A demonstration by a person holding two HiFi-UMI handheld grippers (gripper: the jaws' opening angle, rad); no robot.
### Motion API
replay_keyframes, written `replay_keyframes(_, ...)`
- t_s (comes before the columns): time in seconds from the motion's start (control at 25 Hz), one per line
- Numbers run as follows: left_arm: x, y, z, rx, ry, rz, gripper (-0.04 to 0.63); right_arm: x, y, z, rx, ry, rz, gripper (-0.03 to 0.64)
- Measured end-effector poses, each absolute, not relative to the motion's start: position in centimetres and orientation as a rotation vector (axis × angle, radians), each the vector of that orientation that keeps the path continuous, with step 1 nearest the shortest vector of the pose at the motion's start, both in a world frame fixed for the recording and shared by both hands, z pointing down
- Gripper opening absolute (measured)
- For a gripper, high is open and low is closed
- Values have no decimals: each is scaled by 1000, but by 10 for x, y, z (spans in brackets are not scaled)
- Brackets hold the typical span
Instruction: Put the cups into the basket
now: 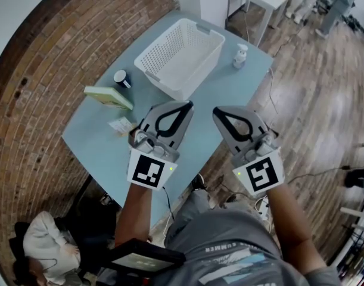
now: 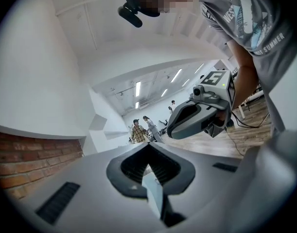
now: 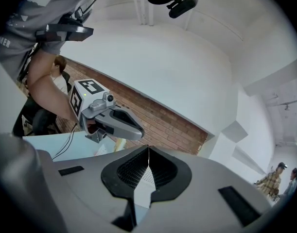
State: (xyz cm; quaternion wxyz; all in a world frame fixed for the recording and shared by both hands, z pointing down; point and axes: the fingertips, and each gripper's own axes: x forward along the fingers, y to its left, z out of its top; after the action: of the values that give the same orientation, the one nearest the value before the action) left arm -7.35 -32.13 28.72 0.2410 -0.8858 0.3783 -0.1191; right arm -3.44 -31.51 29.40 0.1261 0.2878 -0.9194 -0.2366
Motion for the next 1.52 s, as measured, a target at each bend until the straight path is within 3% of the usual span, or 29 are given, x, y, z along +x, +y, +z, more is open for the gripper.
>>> replay_keyframes(1.52,-166,-392,367,-2536,1207,-330,0,-167,-381,513,346,-2500,-205,14)
